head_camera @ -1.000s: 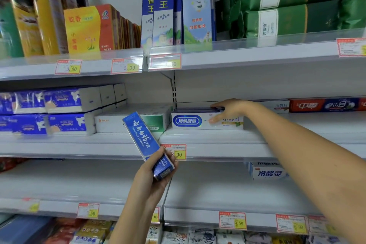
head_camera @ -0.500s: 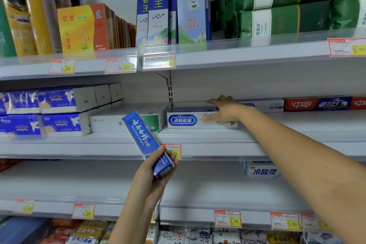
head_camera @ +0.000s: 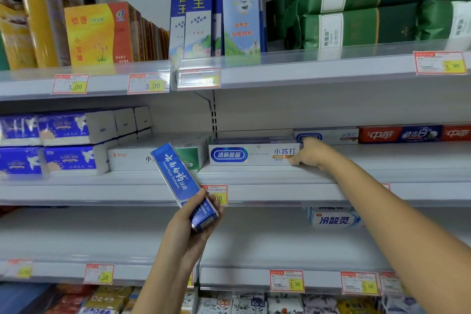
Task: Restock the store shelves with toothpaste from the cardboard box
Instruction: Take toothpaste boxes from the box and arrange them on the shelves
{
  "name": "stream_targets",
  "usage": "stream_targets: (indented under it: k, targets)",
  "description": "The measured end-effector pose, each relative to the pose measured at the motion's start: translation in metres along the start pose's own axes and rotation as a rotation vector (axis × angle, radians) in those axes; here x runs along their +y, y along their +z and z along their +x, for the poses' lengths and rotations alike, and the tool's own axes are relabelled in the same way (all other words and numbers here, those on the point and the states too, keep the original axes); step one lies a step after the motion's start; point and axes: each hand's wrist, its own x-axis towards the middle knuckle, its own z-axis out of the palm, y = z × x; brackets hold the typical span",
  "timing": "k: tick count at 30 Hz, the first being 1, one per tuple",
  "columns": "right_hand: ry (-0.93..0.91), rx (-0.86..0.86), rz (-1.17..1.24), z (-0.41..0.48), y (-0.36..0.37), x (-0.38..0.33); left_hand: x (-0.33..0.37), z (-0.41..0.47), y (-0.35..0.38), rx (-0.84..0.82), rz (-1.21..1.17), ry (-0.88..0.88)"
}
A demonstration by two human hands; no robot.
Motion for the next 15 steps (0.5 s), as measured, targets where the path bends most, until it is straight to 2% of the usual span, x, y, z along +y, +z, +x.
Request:
stream_targets:
  k: [6, 8, 10, 12, 13, 15]
  targets:
    - [-0.006, 0.036, -0.102, -0.004, 0.004, -0.008, 0.000, 0.002, -0.008, -0.025, 0.033, 0.009]
    - [-0.004, 0.101, -0.112, -0.009, 0.005, -0.011, 0.000, -0.002, -0.014, -0.042, 0.043, 0.012]
    - [-0.136, 0.261, -0.051, -0.021, 0.011, -0.017, -0.002, -0.009, -0.023, -0.031, 0.058, 0.018]
    - [-0.375, 0.419, 0.137, -0.053, 0.027, -0.032, -0.004, -0.021, -0.036, 0.014, 0.108, 0.029]
    - [-0.493, 0.430, 0.261, -0.074, 0.039, -0.041, -0.006, -0.027, -0.044, 0.056, 0.151, 0.039]
    - [-0.609, 0.238, 0.377, -0.115, 0.071, -0.053, -0.012, -0.041, -0.064, 0.139, 0.264, 0.050]
